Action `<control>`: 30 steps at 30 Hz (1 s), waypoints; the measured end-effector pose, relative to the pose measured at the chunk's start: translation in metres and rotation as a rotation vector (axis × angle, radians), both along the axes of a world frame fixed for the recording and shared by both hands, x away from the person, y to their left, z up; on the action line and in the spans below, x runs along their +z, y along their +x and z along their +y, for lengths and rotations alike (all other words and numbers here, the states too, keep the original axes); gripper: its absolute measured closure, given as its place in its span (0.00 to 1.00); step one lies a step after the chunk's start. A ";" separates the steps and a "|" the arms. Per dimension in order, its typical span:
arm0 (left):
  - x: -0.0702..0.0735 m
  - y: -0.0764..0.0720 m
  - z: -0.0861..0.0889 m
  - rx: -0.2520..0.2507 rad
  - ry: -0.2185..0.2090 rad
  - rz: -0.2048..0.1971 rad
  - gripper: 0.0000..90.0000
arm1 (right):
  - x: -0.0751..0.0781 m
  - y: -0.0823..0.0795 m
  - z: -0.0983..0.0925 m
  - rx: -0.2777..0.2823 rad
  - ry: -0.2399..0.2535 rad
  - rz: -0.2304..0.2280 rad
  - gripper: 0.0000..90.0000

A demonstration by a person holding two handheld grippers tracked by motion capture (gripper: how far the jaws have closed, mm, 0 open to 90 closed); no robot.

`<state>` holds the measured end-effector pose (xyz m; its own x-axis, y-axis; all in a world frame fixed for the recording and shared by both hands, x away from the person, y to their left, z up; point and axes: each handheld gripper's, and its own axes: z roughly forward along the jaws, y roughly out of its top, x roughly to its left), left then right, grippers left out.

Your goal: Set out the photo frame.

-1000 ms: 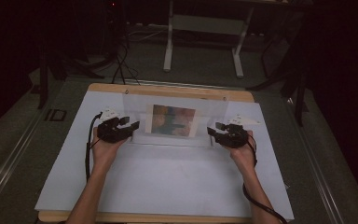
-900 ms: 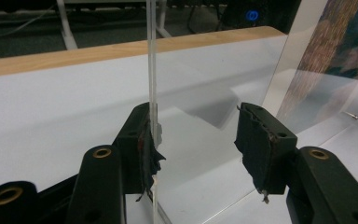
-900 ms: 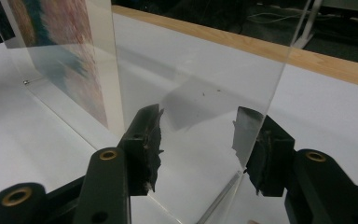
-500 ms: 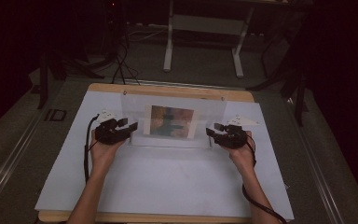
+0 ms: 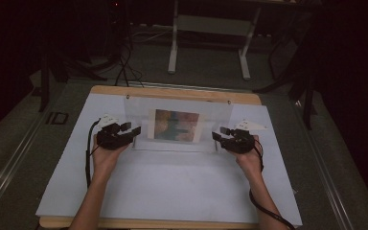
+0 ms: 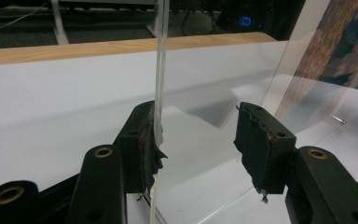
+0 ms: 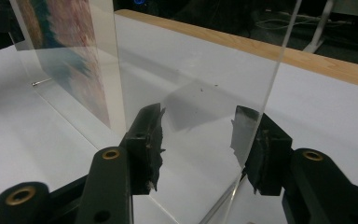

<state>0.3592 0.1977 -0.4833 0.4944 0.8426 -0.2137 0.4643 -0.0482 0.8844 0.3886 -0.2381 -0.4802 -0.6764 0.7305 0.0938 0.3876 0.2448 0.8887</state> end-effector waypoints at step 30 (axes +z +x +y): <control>0.013 -0.007 0.032 0.002 -0.050 -0.055 0.52 | 0.016 -0.006 -0.034 -0.042 0.008 -0.025 0.51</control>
<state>0.3523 0.2302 -0.4708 0.5047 0.8326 -0.2280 0.4154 -0.0027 0.9097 0.3830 -0.2726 -0.4643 -0.6476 0.7574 0.0836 0.3752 0.2214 0.9001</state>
